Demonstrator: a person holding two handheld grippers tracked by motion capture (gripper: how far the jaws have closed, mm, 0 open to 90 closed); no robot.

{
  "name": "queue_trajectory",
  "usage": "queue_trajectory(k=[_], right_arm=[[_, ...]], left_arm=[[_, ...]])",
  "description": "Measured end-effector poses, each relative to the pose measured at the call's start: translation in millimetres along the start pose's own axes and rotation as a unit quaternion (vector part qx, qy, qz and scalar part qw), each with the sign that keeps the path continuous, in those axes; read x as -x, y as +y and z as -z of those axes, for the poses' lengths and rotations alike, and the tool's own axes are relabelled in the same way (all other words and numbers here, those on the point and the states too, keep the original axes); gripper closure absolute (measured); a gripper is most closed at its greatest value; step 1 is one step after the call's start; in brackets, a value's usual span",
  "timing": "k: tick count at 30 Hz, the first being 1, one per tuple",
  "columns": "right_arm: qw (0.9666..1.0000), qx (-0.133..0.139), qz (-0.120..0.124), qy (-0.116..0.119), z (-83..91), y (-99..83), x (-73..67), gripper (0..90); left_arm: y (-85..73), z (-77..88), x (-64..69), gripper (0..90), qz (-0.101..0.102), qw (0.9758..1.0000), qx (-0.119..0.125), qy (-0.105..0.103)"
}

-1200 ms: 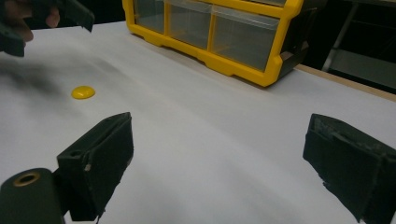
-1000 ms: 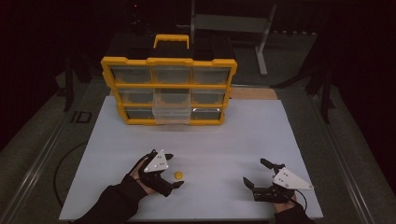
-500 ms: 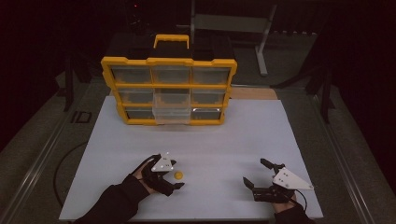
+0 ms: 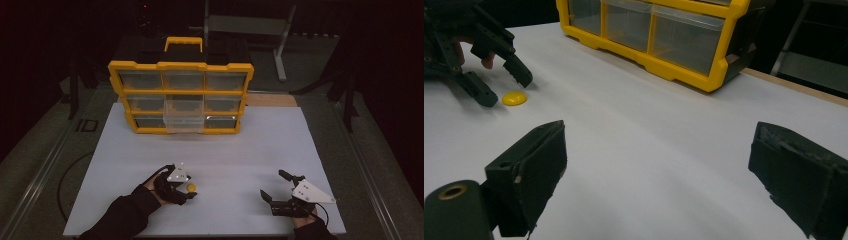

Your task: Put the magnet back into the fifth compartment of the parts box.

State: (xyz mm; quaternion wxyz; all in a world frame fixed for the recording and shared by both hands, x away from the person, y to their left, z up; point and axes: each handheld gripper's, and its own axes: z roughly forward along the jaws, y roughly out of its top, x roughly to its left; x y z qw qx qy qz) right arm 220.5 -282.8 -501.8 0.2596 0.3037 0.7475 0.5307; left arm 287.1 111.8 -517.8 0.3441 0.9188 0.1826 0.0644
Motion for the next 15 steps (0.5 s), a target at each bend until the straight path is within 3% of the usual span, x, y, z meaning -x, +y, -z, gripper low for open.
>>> queue_trajectory(k=[3,7,15], right_arm=[[1.0,0.0,-0.001,0.0,0.1,0.0,0.0,8.7],[1.0,-0.001,-0.001,0.0,0.0,-0.2,0.2,8.7],[1.0,-0.001,0.0,0.001,-0.4,-0.1,-0.3,8.7]], left_arm=[[0.8,-1.2,-0.4,46.2,-0.006,0.9999,-0.01,0.0],[2.1,-1.8,-1.1,53.5,0.001,0.9999,-0.01,-0.006],[10.0,-2.7,-1.9,58.0,-0.004,0.9991,-0.043,-0.004]])
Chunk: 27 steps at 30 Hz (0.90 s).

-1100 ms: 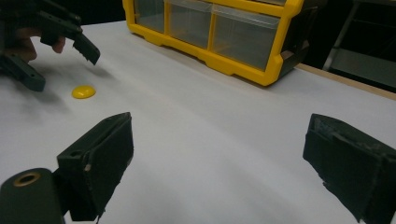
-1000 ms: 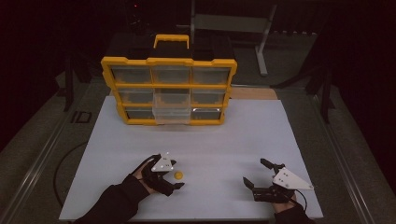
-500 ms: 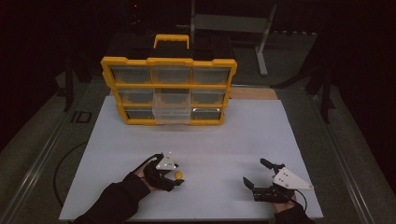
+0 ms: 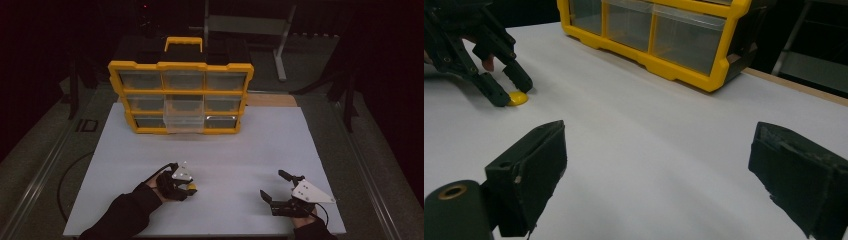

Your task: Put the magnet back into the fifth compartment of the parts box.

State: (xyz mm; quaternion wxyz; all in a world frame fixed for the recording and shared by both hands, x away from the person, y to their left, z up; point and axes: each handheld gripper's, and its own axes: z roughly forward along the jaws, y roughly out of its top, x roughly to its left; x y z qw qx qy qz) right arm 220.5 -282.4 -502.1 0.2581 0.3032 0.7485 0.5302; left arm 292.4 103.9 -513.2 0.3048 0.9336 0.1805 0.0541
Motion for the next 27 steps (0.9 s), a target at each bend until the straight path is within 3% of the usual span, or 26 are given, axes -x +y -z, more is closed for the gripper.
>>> queue_trajectory(k=[11,17,27], right_arm=[[1.0,-0.002,0.001,0.003,-1.2,-0.5,-0.5,8.7],[1.0,-0.003,-0.001,0.004,-1.5,-0.7,-0.6,8.7],[1.0,-0.001,-0.002,0.004,-1.4,-0.9,-0.1,8.7]], left_arm=[[7.5,-1.2,-1.1,62.0,0.007,0.9997,-0.025,0.001],[6.7,-0.8,0.7,62.5,-0.002,0.9998,-0.02,0.005],[6.9,6.2,3.8,62.7,-0.023,0.9991,-0.036,0.008]])
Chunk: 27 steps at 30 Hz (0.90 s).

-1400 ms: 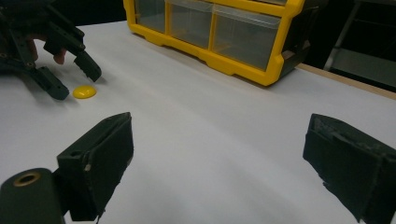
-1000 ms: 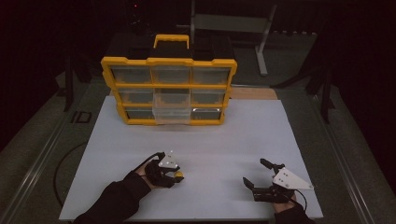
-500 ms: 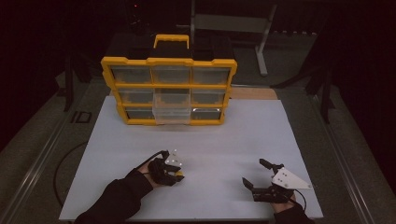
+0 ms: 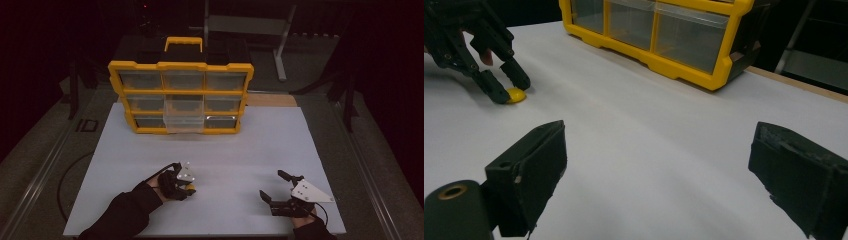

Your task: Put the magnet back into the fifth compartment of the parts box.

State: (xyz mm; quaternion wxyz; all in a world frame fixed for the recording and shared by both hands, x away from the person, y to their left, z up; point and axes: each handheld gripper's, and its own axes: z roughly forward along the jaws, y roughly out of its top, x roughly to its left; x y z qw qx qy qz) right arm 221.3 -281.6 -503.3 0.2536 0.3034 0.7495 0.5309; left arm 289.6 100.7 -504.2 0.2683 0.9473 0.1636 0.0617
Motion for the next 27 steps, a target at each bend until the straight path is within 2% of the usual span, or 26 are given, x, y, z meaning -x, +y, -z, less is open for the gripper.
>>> queue_trajectory(k=[3,4,12,15,17,21,27], right_arm=[[1.0,0.0,0.001,0.0,-0.1,0.0,-0.1,8.7],[1.0,0.0,0.001,0.001,-0.2,0.0,-0.1,8.7],[1.0,-0.001,-0.001,0.001,-0.6,-0.5,0.5,8.7],[1.0,-0.001,-0.001,0.0,-0.8,-0.7,0.6,8.7],[1.0,0.0,-0.001,0.0,-0.7,-0.4,0.5,8.7],[1.0,0.002,-0.004,0.0,-0.2,-0.3,0.8,8.7],[1.0,0.002,-0.004,0.0,-0.1,-0.2,0.8,8.7]], left_arm=[[-0.6,1.5,-0.4,62.7,0.001,1.0,0.001,-0.002],[-2.0,6.6,-1.2,62.7,0.004,0.9999,0.009,-0.009],[-0.9,19.0,-2.5,62.7,-0.001,0.9997,0.008,-0.025],[-0.3,20.6,-2.5,62.8,-0.007,0.9997,0.006,-0.024],[3.7,28.3,-2.4,62.7,-0.012,0.9995,0.006,-0.03],[8.9,37.2,-2.0,62.7,-0.021,0.9994,0.009,-0.026],[14.2,49.3,-4.0,62.7,-0.026,0.9989,0.017,-0.035]])
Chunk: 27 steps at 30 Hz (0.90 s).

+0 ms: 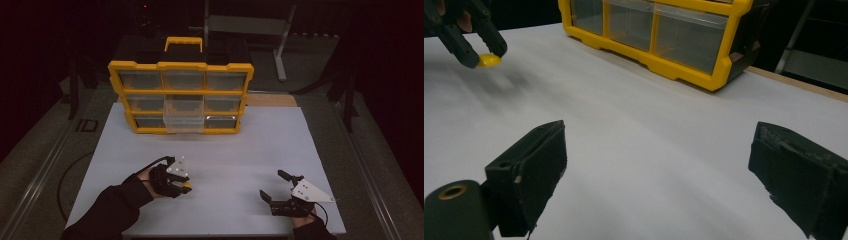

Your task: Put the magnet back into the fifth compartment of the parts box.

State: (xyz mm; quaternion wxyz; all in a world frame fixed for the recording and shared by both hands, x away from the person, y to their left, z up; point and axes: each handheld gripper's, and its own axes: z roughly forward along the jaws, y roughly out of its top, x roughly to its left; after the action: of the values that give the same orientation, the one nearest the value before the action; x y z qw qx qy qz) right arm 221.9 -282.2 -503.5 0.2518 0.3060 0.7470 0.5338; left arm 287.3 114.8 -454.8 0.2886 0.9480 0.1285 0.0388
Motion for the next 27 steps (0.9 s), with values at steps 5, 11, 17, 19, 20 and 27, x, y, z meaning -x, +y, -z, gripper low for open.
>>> queue_trajectory(k=[5,11,17,19,20,27], right_arm=[[1.0,0.002,0.001,0.001,0.7,0.2,0.6,8.7],[1.0,0.001,0.002,0.0,0.6,0.3,-0.2,8.7],[1.0,0.001,0.005,-0.001,0.2,0.4,-0.4,8.7],[1.0,0.0,0.004,-0.001,-0.1,0.2,-0.9,8.7],[1.0,-0.001,0.005,-0.001,-0.3,0.2,-0.9,8.7],[1.0,0.0,0.005,-0.001,0.0,0.7,-0.9,8.7]], left_arm=[[1.5,5.5,0.5,62.7,-0.004,1.0,0.003,-0.006],[4.3,12.0,1.3,62.7,-0.012,0.9999,0.002,-0.012],[8.7,20.2,1.6,62.7,-0.017,0.9997,0.005,-0.014],[10.8,23.8,1.9,62.7,-0.022,0.9996,0.005,-0.015],[11.5,25.4,1.4,62.7,-0.022,0.9996,0.004,-0.017],[18.8,40.0,-0.5,62.7,-0.032,0.9993,0.013,-0.011]])
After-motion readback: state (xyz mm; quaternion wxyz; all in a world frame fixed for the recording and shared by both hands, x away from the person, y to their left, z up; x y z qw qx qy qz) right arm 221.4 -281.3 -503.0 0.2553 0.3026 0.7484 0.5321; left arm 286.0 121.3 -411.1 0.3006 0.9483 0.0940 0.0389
